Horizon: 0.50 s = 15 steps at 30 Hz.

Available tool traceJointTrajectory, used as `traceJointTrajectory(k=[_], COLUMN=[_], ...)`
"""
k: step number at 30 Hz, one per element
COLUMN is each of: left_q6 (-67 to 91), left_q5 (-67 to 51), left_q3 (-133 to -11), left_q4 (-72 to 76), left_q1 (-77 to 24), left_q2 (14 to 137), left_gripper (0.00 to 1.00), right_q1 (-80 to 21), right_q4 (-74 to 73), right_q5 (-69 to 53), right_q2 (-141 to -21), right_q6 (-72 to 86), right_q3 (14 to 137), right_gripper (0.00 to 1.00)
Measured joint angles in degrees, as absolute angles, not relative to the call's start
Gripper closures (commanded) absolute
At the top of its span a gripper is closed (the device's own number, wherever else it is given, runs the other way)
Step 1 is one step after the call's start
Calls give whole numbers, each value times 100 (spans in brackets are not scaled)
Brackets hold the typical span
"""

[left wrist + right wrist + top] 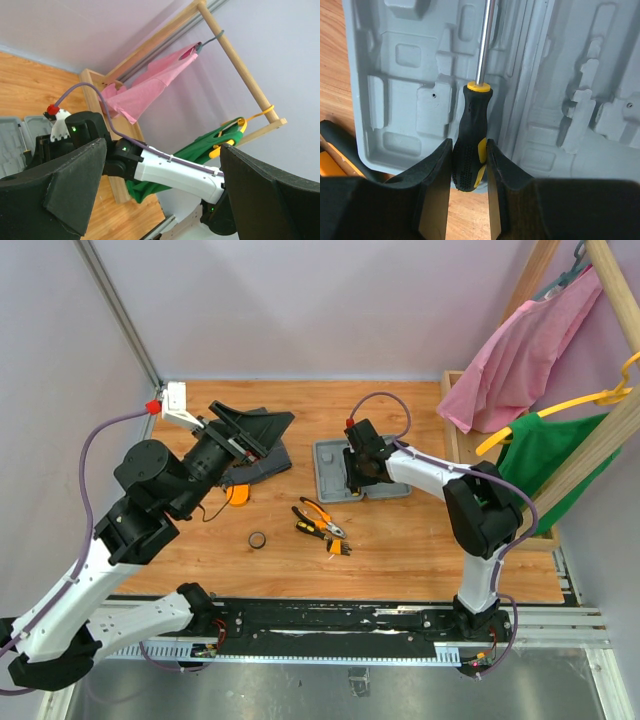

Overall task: Sort the tools into containers
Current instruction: Place the screwdriver in the storage box.

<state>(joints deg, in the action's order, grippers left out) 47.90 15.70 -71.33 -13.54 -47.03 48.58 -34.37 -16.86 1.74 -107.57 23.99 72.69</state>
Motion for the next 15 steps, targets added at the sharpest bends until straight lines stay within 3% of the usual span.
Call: traceJointTrajectory(k=[5, 15], left_q6=[4810, 4834], left_q5=[1562, 1485], left_q3=[-7048, -7026], left_q4=[-1286, -1157], left_q1=[-4703, -4703], left_q2=[4775, 4755], left_gripper=[1, 1], right_q1=[-3437, -3437], right_q4=[-1704, -1837], right_q5=[180, 493], right_q2=[-10803, -10796], right_q6=[2401, 2370], right_q3=[7269, 7271], right_gripper=[73, 60])
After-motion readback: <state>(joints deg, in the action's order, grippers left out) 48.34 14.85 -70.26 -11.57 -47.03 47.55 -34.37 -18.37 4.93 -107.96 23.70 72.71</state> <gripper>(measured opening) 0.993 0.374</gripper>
